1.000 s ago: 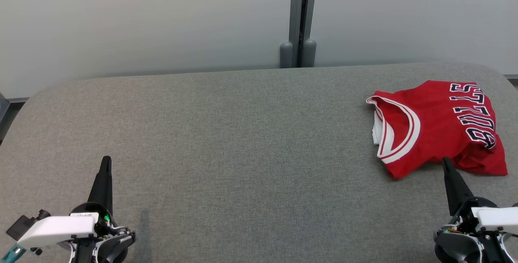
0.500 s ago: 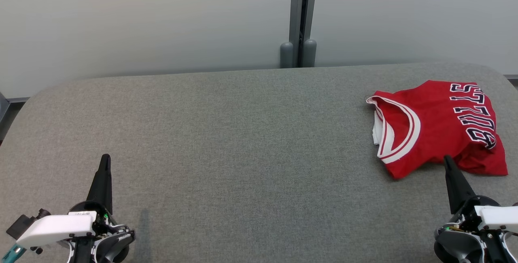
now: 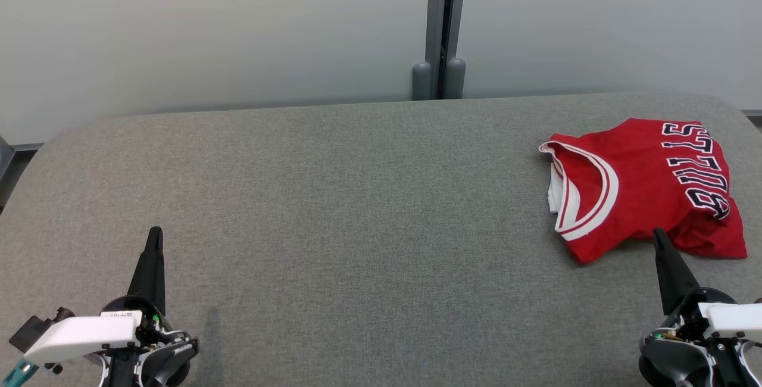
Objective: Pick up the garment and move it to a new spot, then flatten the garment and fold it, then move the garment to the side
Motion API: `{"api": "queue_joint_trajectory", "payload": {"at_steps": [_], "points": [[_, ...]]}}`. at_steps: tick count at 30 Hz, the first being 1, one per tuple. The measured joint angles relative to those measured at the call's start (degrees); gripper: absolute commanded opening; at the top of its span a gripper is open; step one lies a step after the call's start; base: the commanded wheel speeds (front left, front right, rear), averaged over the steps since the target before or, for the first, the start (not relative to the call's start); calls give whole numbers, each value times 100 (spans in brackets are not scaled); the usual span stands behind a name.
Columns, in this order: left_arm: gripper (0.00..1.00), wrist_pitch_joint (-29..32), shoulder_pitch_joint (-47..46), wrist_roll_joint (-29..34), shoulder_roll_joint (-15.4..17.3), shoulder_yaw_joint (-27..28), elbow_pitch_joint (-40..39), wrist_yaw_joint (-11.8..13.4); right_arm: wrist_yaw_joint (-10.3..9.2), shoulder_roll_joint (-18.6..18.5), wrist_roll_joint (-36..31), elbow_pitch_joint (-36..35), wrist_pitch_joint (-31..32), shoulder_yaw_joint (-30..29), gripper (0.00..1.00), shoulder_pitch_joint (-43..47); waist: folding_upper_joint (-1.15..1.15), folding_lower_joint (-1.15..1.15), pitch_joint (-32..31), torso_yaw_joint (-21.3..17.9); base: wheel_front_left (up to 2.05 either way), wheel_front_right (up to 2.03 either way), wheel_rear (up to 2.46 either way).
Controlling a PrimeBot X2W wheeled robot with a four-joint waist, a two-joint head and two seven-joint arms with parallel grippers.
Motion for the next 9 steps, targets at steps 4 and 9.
{"api": "queue_joint_trajectory", "payload": {"at_steps": [4,9], "points": [[0,0,0,0,0,0,0,0,0,0,0,0,0,-2,0,0,0,0,0,0,0,0,0],[0,0,0,0,0,0,0,0,0,1,0,0,0,-3,0,0,0,0,0,0,0,0,0]]}}
